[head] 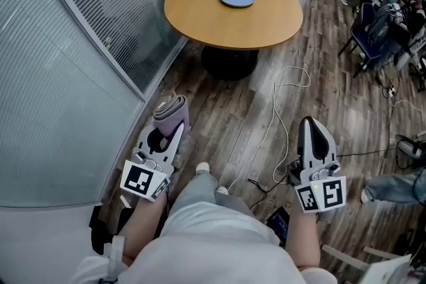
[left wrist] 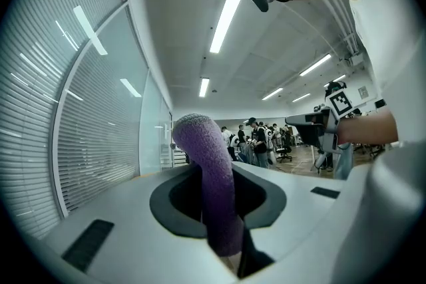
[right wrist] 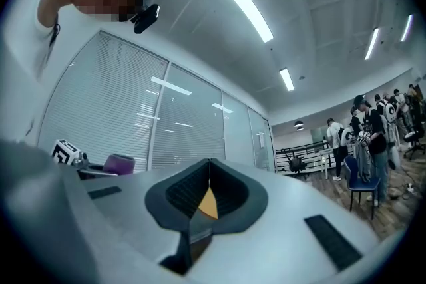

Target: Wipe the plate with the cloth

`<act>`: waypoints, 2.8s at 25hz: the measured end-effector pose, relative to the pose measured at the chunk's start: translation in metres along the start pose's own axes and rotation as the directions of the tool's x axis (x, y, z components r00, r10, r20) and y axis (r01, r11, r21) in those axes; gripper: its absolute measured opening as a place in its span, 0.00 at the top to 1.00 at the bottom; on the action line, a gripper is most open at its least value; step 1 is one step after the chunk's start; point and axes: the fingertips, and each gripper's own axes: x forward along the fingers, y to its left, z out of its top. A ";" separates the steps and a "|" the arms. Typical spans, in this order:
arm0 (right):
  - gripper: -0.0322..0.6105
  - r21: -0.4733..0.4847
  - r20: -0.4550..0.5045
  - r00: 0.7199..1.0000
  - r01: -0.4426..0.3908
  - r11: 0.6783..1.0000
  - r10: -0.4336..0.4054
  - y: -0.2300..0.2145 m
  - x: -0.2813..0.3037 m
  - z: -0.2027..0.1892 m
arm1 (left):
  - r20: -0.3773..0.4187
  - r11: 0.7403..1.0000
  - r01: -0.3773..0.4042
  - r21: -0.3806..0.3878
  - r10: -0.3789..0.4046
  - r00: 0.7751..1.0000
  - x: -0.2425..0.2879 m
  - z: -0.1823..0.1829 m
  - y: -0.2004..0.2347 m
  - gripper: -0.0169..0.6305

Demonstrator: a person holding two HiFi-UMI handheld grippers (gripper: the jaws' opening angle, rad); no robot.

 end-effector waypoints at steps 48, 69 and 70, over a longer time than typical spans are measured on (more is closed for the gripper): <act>0.92 -0.047 -0.093 0.994 0.054 0.997 -0.058 -0.093 0.320 -0.059 | 0.029 0.999 0.045 -0.017 -0.045 0.999 0.280 -0.012 0.232 0.86; 0.92 -0.014 -0.096 0.995 0.025 1.000 -0.027 -0.168 0.396 -0.077 | 0.004 0.998 0.049 -0.041 -0.049 0.999 0.382 -0.027 0.246 0.86; 0.92 -0.023 -0.102 0.995 0.014 1.000 -0.016 -0.173 0.404 -0.078 | 0.012 0.998 0.039 -0.051 -0.038 0.999 0.389 -0.024 0.249 0.86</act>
